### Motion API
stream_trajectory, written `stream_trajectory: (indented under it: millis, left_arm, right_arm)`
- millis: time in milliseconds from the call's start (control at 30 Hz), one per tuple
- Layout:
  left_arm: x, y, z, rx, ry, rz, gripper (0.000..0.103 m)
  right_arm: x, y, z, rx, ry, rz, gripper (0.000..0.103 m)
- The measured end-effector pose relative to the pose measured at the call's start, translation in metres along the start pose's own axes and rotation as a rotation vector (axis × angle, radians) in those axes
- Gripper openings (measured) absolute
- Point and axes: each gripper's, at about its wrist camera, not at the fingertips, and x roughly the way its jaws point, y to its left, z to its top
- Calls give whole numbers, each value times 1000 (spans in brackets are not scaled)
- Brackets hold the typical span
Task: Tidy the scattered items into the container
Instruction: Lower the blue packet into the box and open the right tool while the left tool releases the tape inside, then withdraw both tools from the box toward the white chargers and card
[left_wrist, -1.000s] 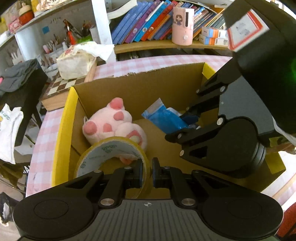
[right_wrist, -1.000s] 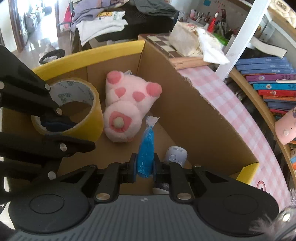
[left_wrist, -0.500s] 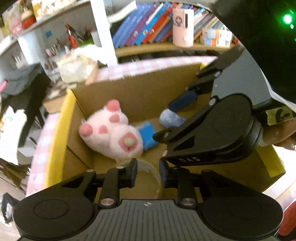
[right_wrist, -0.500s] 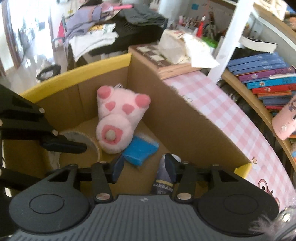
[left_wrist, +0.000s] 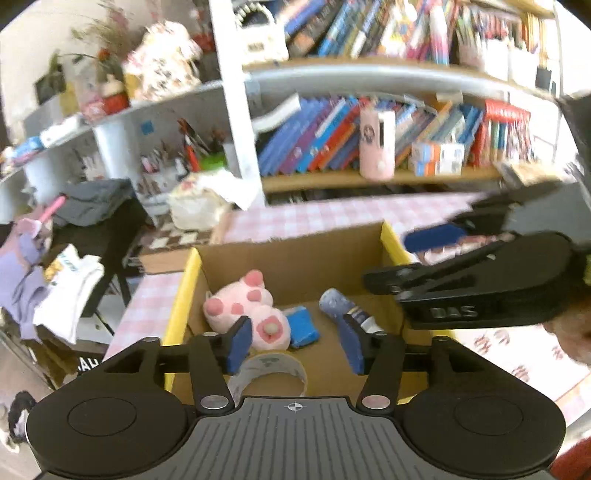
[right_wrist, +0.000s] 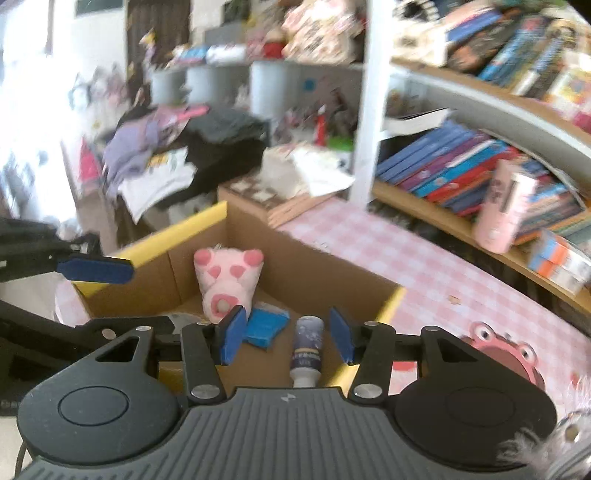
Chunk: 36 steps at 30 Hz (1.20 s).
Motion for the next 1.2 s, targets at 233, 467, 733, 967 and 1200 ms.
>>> stream_trajectory:
  millis: [233, 467, 733, 967, 1200]
  left_arm:
    - [-55, -13, -30, -68, -64, -7, 69]
    - [-99, -31, -75, -80, -54, 59, 75]
    - [-126, -55, -113, -118, -54, 87, 83]
    - [-126, -79, -120, -63, -60, 39, 90]
    - [-120, -111, -125, 46, -43, -20, 91]
  right_arm:
    - [-65, 14, -43, 75, -57, -96, 50]
    - [-117, 46, -96, 125, -67, -163, 50]
    - [-162, 75, -152, 139, -44, -276, 61]
    - [-184, 65, -175, 174, -15, -358, 72]
    - [-194, 48, -199, 268, 19, -437, 74]
